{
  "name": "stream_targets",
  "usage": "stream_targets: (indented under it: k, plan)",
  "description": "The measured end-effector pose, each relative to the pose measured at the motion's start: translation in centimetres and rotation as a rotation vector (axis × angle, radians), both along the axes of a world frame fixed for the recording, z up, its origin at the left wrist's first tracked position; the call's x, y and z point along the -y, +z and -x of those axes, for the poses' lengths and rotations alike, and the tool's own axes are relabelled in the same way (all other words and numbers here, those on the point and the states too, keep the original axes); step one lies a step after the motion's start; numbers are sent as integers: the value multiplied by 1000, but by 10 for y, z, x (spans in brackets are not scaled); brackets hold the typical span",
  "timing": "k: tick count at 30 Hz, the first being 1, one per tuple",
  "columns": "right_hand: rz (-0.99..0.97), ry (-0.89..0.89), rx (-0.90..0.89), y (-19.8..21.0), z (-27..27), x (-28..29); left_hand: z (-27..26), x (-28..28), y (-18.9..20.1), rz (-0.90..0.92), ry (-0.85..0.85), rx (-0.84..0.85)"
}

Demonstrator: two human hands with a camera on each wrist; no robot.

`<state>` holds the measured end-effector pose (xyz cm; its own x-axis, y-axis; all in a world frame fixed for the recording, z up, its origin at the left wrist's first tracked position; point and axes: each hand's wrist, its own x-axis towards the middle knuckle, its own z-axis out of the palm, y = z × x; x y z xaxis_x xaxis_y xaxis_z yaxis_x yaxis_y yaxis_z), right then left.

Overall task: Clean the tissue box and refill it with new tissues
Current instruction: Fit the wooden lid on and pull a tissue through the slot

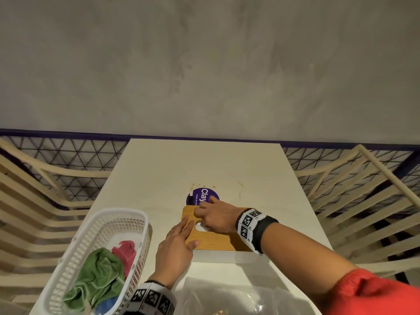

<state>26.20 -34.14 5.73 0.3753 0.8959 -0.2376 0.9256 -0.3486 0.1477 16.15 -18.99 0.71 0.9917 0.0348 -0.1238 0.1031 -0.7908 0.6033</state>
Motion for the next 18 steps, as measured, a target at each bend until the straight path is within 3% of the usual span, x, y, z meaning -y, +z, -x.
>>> stream_targets:
  k: [6,10,18]
  plan:
    - [-61,-26,-76,0,5,9,-6,-4,-2,-10,-37,-21]
    - [-160,-176,-216,7,2,11,-7,-5,-5,23,-23,-28]
    - [85,-285,-89,9,6,-3,-6,-4,-5,24,-10,2]
